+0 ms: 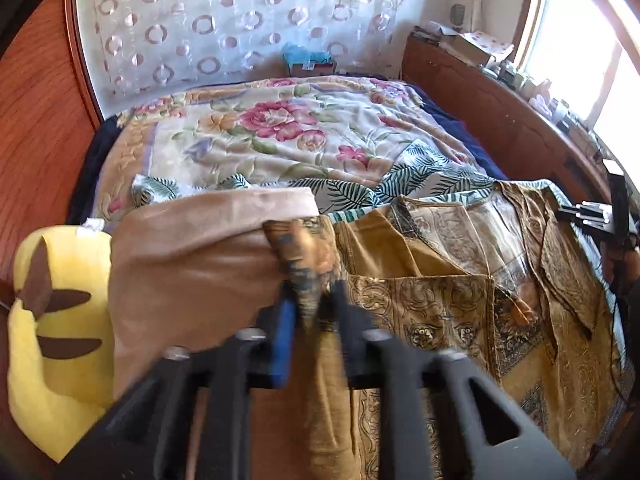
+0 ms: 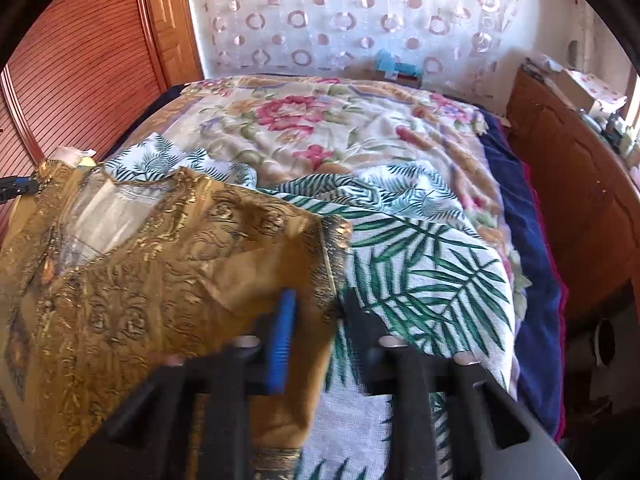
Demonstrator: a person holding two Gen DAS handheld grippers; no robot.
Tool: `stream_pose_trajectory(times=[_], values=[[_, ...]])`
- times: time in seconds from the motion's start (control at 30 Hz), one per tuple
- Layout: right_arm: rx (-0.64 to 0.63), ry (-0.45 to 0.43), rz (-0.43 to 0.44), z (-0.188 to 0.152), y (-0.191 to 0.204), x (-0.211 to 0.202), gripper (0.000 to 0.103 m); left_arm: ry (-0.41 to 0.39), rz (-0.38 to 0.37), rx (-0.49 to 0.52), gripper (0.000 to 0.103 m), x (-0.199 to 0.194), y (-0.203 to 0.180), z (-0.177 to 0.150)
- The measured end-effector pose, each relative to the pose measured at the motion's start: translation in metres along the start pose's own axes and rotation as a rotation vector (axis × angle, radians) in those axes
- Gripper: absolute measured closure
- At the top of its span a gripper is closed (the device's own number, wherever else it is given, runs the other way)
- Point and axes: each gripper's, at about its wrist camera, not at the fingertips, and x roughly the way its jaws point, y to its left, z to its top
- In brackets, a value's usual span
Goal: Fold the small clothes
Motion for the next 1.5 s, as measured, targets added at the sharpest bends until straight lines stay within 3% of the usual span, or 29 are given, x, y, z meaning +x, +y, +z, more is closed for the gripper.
stream_pose_trajectory(times=[0.1, 0.37, 0.57, 0.7, 0.97, 1.13, 1.3, 1.5], values=[[-0.005, -0.014, -0.016, 0.0, 0.003, -0.003, 0.099, -0.047, 0.007, 0.046, 0.098, -0.015, -0.01, -0.001], [0.05, -0.187, 0.002, -0.016, 0.011, -0.068, 0.1, -0.186, -0.019, 0.099, 0.1, -0.089, -0.043, -0.011], [0.03, -0.261, 0.029, -0.049, 0.024, -0.136, 0.1, -0.232, -0.026, 0.139, 0.1, -0.144, -0.063, -0.045], [0.024, -0.296, 0.064, -0.089, 0.035, -0.184, 0.101, -0.257, -0.017, 0.145, 0.1, -0.182, -0.074, -0.09], [-0.012, -0.264, 0.112, -0.201, 0.041, -0.252, 0.101, -0.265, 0.003, 0.129, 0.1, -0.234, -0.089, -0.19], [0.053, -0.243, 0.168, -0.263, 0.026, -0.283, 0.101, -0.267, -0.048, 0.036, 0.1, -0.24, -0.087, -0.242], [0.052, -0.181, 0.18, -0.314, 0.025, -0.308, 0.101, -0.255, -0.049, -0.002, 0.099, -0.238, -0.088, -0.274], [0.034, -0.099, 0.158, -0.347, 0.018, -0.313, 0.101, -0.264, -0.052, -0.025, 0.099, -0.245, -0.089, -0.294]])
